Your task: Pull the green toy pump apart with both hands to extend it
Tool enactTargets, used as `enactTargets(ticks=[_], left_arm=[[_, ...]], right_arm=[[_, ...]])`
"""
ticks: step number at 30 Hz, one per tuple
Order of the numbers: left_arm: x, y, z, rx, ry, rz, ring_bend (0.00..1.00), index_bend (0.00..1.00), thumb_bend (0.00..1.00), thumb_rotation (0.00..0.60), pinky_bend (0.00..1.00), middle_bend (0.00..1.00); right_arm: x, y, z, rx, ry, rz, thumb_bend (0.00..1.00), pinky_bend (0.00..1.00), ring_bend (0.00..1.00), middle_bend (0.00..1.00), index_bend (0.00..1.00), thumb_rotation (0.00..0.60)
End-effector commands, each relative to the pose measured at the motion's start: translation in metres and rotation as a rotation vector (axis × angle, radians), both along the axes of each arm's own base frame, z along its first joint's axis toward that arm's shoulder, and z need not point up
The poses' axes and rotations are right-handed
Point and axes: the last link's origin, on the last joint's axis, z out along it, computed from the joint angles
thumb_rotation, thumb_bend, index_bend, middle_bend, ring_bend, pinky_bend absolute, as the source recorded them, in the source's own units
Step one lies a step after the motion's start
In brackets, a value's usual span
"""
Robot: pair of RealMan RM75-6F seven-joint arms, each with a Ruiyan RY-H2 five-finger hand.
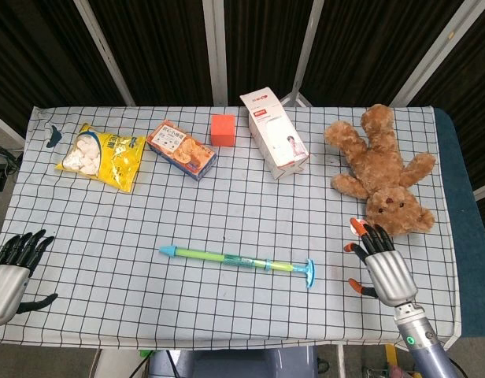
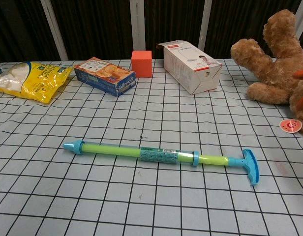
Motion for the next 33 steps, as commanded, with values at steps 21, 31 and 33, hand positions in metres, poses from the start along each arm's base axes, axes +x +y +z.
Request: enactTargets(ticks=[21, 31, 33], left_arm=[[-0.001, 0.001, -0.001, -0.013, -0.016, 0.01, 0.0, 0.0, 0.01, 0.6, 0.0, 0.0], [-0.002, 0.002, -0.002, -0.02, -0.021, 0.017, 0.0, 0.0, 0.01, 0.6, 0.0, 0.0], [-0.001, 0.002, -0.002, -0.02, -0.023, 0.018, 0.0, 0.0, 0.01, 0.6, 0.0, 0.0]], right_arm=[[0.051, -0.023, -0.09, 0.154, 0.033, -0.001, 0.19, 0.0, 0.0, 0.14, 0.45, 0.6], [0.057, -0.028, -0.106, 0.169, 0.032, -0.014, 0.25, 0.0, 0.0, 0.14, 0.47, 0.6], [0.056, -0.03, -0.108, 0.169, 0.033, -0.019, 0.27, 0.0, 0.0, 0.14, 0.48, 0.6]])
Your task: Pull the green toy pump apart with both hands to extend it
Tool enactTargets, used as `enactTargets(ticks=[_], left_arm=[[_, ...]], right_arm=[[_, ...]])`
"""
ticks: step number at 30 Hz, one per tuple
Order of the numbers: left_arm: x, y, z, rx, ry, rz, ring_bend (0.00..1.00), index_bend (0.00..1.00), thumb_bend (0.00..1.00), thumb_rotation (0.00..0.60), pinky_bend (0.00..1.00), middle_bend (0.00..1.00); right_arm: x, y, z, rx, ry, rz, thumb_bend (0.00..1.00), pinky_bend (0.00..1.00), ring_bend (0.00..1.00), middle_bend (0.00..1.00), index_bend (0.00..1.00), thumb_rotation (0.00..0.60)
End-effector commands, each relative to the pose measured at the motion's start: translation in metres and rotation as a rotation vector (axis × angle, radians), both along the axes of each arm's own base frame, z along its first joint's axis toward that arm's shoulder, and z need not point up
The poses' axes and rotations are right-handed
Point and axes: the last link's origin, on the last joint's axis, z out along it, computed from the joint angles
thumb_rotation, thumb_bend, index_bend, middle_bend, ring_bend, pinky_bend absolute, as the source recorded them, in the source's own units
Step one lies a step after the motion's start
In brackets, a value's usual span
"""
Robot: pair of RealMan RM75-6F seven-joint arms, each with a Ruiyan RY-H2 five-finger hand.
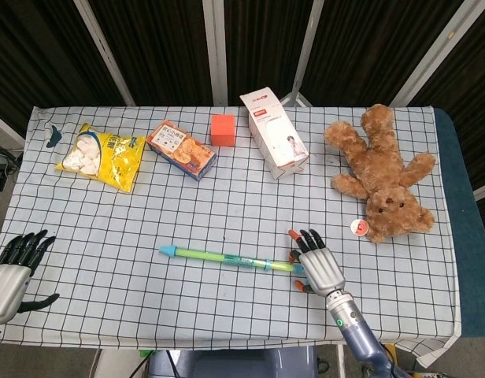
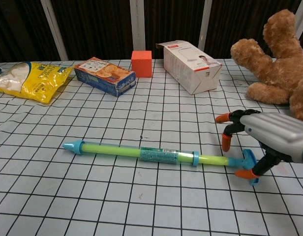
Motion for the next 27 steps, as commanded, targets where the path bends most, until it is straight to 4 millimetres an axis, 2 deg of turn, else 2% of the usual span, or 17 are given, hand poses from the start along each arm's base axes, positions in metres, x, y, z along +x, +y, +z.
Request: enactTargets(ticks=[1, 15, 27], left_arm=[[0.0, 0.0, 0.0, 0.0, -0.002, 0.0, 0.0, 0.0, 0.01, 0.6, 0.0, 0.0], [0.0, 0.001, -0.001, -0.004, -0.004, 0.002, 0.0, 0.0, 0.01, 0.6, 0.0, 0.0], [0.001, 0.0, -0.002, -0.006, 0.0, 0.0, 0.0, 0.0, 0.02, 0.6, 0.0, 0.0]], right_arm=[[0.0, -0.003, -0.003, -0.001, 0.005, -0.006, 0.27, 0.0, 0.0, 0.14, 0.48, 0.6], [-0.006, -0.007, -0.012, 0.009, 0.021, -0.04, 0.3, 0.0, 0.0, 0.14, 0.5, 0.6], [-0.012, -0.01, -0.014, 0.009, 0.032, -0.054, 0.38, 0.0, 0.0, 0.19, 0.62, 0.6]])
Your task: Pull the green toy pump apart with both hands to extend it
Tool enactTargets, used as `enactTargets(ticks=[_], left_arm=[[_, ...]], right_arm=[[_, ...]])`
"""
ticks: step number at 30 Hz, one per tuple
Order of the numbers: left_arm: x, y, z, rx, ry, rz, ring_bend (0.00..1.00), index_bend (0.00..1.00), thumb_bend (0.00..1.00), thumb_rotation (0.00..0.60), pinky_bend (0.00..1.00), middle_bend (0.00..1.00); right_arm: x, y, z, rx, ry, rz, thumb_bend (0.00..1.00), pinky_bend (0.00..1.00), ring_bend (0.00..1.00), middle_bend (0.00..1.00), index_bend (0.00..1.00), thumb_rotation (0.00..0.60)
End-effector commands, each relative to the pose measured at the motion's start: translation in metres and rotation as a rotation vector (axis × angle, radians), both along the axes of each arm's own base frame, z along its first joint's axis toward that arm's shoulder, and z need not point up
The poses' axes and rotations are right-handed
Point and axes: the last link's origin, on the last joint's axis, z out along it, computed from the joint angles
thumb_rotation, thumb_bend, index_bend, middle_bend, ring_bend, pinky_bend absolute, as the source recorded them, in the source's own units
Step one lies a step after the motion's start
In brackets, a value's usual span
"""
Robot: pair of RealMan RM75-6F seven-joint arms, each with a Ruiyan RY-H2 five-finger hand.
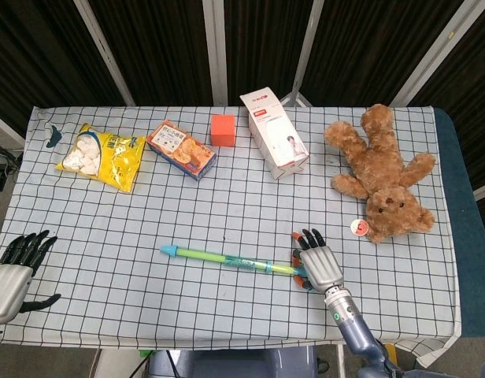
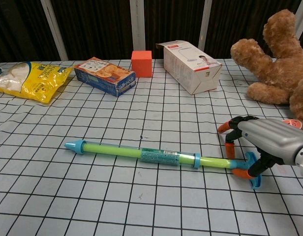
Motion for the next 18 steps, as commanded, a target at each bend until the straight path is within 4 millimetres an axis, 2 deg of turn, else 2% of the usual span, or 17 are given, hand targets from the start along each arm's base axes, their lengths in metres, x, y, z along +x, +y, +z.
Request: enactTargets(ticks=[1, 13, 18], left_arm=[[0.0, 0.0, 0.0, 0.001, 0.0, -0.001, 0.0, 0.0, 0.02, 0.6, 0.0, 0.0], [0.005, 0.003, -0.001, 0.007, 0.004, -0.014, 0.0, 0.0, 0.05, 0.6, 0.0, 0.0], [0.018, 0.014, -0.007, -0.031, 0.012, -0.011, 0.0, 0.0, 0.06, 0.6, 0.0, 0.0]], right_arm=[[-0.001, -0.001, 0.0, 0.0, 0.003, -0.005, 0.39, 0.0, 0.0, 0.19, 0.63, 0.6], [0.006, -0.003, 0.015, -0.013, -0.011, 0.053, 0.4, 0.0, 0.0, 0.2, 0.65, 0.6], [0.006, -0.001, 0.023, -0.016, -0.03, 0.055, 0.41, 0.0, 0.0, 0.2, 0.65, 0.6]])
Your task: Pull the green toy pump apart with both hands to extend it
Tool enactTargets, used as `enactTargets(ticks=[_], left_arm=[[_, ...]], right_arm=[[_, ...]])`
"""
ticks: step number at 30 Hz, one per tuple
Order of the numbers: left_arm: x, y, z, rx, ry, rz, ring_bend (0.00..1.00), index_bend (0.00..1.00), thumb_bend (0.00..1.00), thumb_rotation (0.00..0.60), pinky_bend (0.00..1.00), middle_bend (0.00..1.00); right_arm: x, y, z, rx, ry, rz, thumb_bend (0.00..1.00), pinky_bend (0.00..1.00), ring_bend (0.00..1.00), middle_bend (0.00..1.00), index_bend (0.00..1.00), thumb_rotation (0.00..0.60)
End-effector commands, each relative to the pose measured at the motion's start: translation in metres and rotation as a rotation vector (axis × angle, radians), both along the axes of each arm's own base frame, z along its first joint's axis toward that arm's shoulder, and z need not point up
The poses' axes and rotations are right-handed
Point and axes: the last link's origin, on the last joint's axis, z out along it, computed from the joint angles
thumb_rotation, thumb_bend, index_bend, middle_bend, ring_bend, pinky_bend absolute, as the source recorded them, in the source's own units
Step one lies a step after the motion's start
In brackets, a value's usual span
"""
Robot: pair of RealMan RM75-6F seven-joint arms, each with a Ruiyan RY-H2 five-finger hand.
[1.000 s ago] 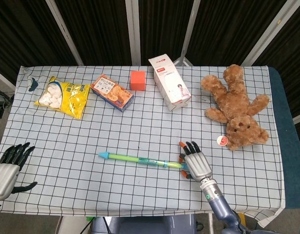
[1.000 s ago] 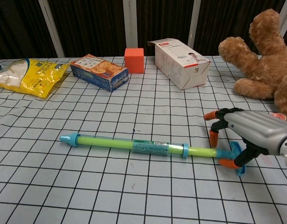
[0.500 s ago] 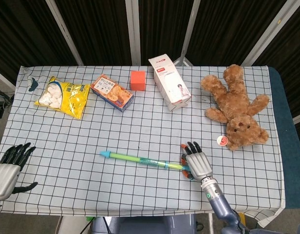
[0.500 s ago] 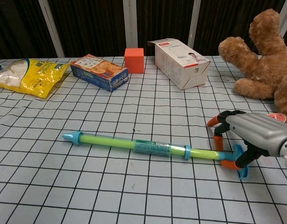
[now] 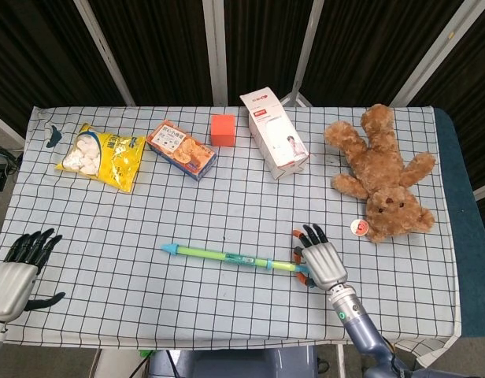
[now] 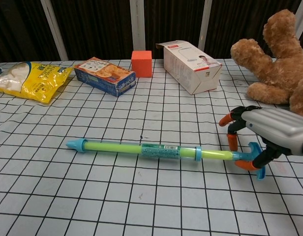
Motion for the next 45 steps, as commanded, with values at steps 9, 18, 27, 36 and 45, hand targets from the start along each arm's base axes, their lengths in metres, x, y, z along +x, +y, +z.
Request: enactTargets(ticks=[9, 18, 27, 36, 45], left_arm=[[0.041, 0.053, -0.037, -0.093, 0.075, -0.057, 0.0, 0.05, 0.12, 0.6, 0.05, 0.01], [0.069, 0.096, -0.079, -0.158, 0.098, -0.06, 0.0, 0.27, 0.18, 0.6, 0.08, 0.09], [0.103, 0.122, -0.131, -0.214, 0.117, -0.078, 0.0, 0.36, 0.29, 0.6, 0.11, 0.12], [0.118, 0.125, -0.153, -0.249, 0.11, -0.087, 0.0, 0.38, 0.35, 0.6, 0.11, 0.12], [0.135, 0.129, -0.178, -0.286, 0.11, -0.101, 0.0, 0.38, 0.38, 0.6, 0.11, 0.12]], right_arm=[[0.006, 0.0, 0.01, -0.019, -0.046, 0.001, 0.41, 0.0, 0.0, 0.2, 0.65, 0.6], [0.004, -0.003, 0.018, -0.02, -0.076, -0.028, 0.41, 0.0, 0.0, 0.2, 0.65, 0.6], [0.006, -0.002, 0.02, -0.008, -0.089, -0.022, 0.41, 0.0, 0.0, 0.2, 0.65, 0.6], [0.006, -0.002, 0.02, -0.006, -0.088, -0.023, 0.41, 0.0, 0.0, 0.2, 0.65, 0.6], [0.005, -0.003, 0.02, -0.007, -0.089, -0.027, 0.41, 0.0, 0.0, 0.2, 0.65, 0.6]])
